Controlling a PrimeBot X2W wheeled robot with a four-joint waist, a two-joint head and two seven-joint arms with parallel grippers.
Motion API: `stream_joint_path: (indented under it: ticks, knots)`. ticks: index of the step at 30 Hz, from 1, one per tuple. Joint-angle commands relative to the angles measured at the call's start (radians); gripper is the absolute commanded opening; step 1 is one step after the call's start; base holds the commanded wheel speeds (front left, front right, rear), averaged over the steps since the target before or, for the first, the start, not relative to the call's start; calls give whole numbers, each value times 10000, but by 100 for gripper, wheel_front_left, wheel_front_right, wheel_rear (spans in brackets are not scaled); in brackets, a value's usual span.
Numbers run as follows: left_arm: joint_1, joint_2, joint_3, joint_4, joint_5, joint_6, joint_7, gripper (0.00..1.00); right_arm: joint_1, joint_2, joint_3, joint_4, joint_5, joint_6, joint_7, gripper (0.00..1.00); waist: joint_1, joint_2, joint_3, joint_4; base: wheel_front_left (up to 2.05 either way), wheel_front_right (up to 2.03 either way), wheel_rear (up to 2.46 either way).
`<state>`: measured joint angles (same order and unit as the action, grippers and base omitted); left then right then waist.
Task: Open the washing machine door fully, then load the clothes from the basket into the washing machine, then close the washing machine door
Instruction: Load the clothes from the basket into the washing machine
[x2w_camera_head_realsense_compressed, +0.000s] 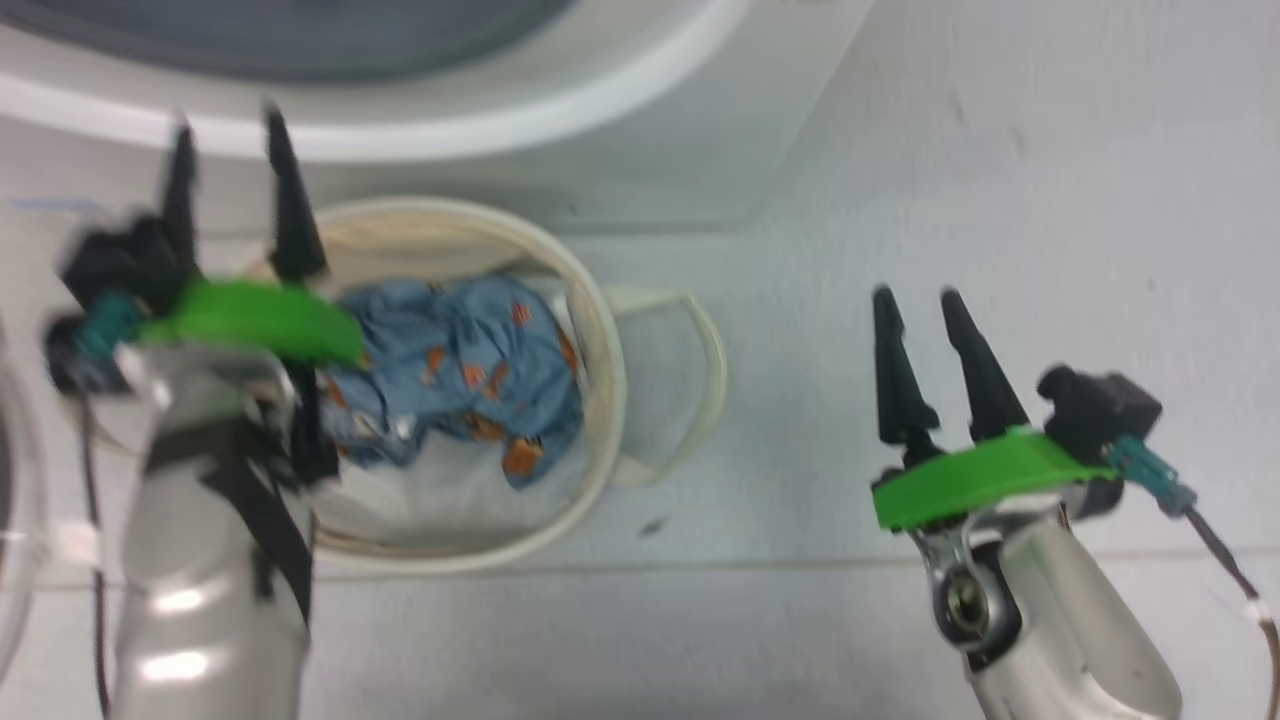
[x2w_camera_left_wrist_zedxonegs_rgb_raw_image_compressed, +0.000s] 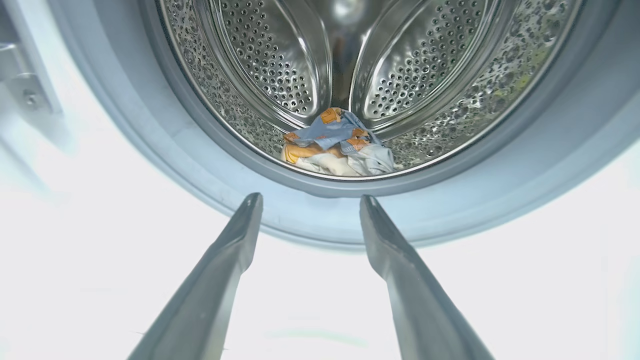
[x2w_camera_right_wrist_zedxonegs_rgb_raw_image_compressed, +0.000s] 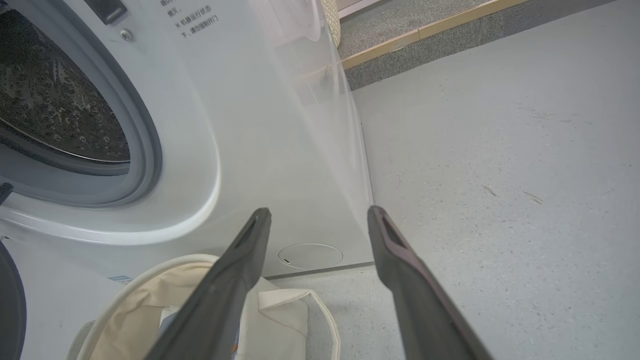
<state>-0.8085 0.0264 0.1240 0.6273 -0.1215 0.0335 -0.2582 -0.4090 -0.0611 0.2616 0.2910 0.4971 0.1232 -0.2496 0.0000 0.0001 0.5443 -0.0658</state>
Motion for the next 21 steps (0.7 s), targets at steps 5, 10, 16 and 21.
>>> stream_joint_path:
  ticks: [5,10,16,21]
  knots:
    - [1871,241,-1101,-33,-531,93,-36,100,938,108,-356,-213,-25,75,-122,100,0,-1,-2603,772,0,0,0]
    - [2950,240,-1850,-53,-1326,261,-36,100,1527,108,-650,-376,56,75,-122,100,0,-1,-3373,941,0,0,0]
    - [3833,240,-2823,-516,-1789,373,-36,100,1896,108,-599,-443,-208,75,-122,100,0,-1,-3630,1012,0,0,0]
    - [4300,239,-2899,-1333,-1768,465,-36,100,2081,108,-629,-414,-499,75,-122,100,0,-1,-3713,996,0,0,0]
